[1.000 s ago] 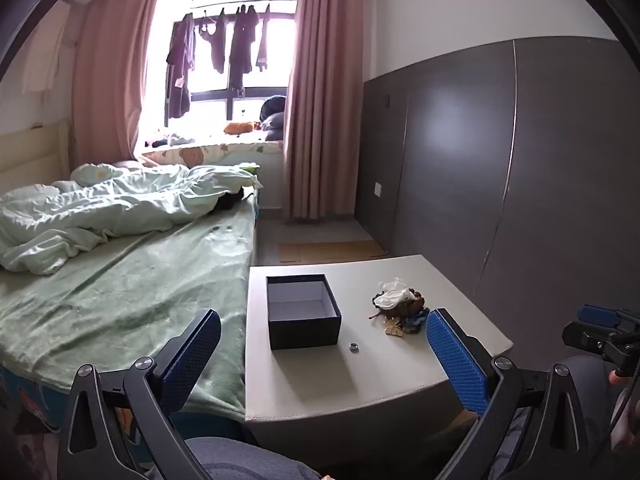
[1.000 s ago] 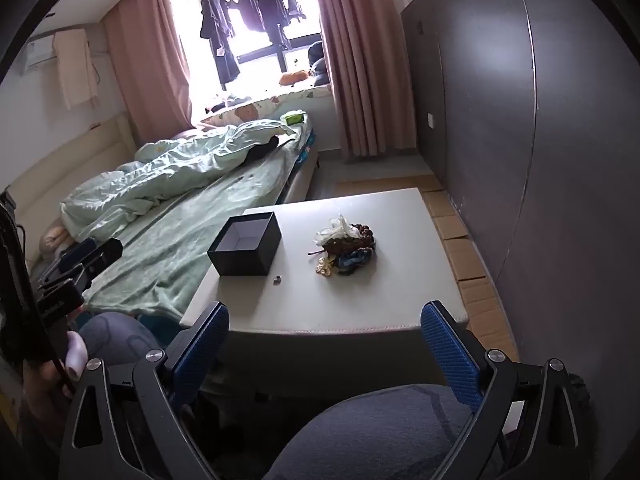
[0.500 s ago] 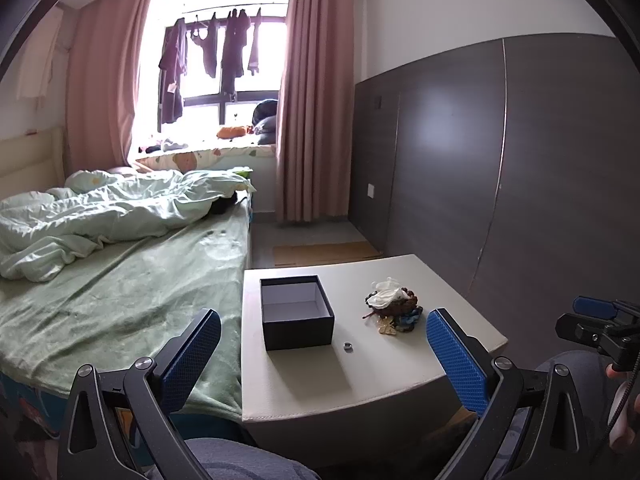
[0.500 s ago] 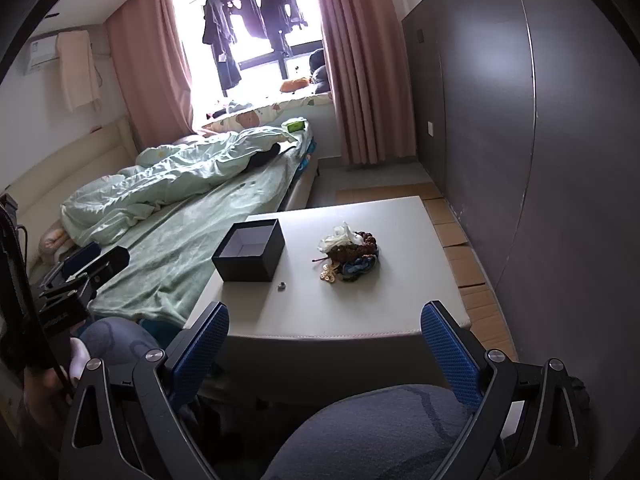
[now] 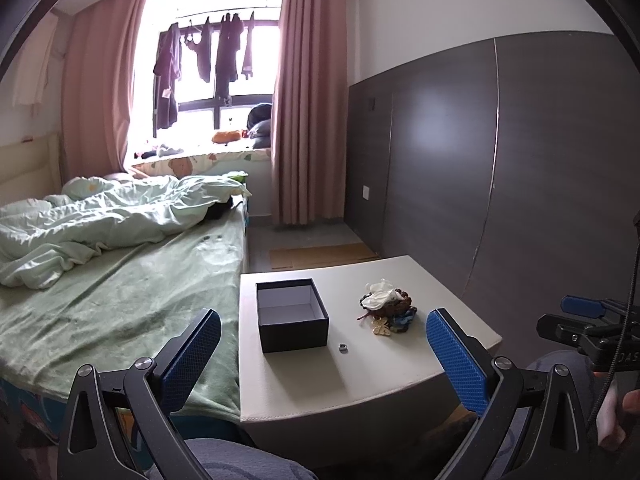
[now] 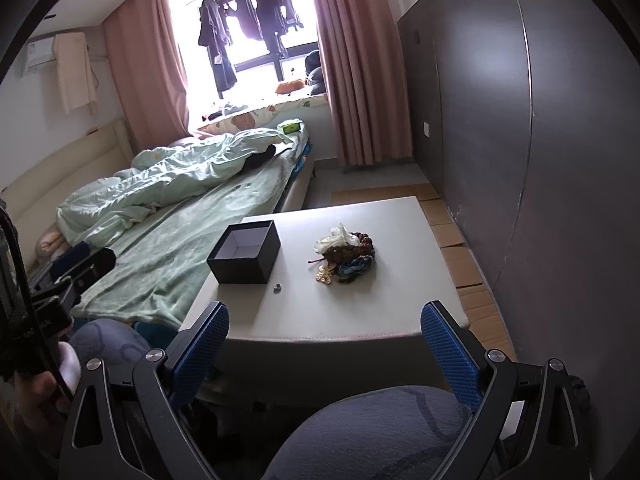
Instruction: Organize jewelry
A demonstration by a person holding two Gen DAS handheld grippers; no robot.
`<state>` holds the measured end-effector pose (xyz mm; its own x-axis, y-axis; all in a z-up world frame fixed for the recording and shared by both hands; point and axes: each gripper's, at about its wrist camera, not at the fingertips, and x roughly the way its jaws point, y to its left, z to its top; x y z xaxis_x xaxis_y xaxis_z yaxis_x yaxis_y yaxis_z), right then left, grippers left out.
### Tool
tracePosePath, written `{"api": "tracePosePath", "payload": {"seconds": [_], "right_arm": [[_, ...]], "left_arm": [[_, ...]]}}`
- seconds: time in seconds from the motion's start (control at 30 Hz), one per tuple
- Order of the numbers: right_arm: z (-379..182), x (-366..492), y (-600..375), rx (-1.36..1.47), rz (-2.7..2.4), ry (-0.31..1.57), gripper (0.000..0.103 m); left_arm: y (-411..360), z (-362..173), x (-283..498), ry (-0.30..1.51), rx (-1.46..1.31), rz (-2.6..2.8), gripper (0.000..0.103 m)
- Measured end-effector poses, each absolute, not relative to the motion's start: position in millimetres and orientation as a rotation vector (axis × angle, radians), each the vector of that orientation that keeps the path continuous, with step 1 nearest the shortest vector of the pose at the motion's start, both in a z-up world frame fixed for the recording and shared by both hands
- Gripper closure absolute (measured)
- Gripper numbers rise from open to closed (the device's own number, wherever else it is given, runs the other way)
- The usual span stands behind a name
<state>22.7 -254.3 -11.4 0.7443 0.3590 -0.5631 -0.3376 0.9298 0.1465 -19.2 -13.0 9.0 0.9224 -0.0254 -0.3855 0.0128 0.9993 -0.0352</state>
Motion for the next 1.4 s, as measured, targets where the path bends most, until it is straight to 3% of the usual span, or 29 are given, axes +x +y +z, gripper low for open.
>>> {"api": "tracePosePath", "payload": {"seconds": [1.4], "right_arm": [[-12.6, 25.0, -252.2, 0.024, 0.366, 0.61, 0.006]], "left_arm": [[-4.4, -1.7, -7.0, 0.434, -0.025, -0.031, 0.0]]}}
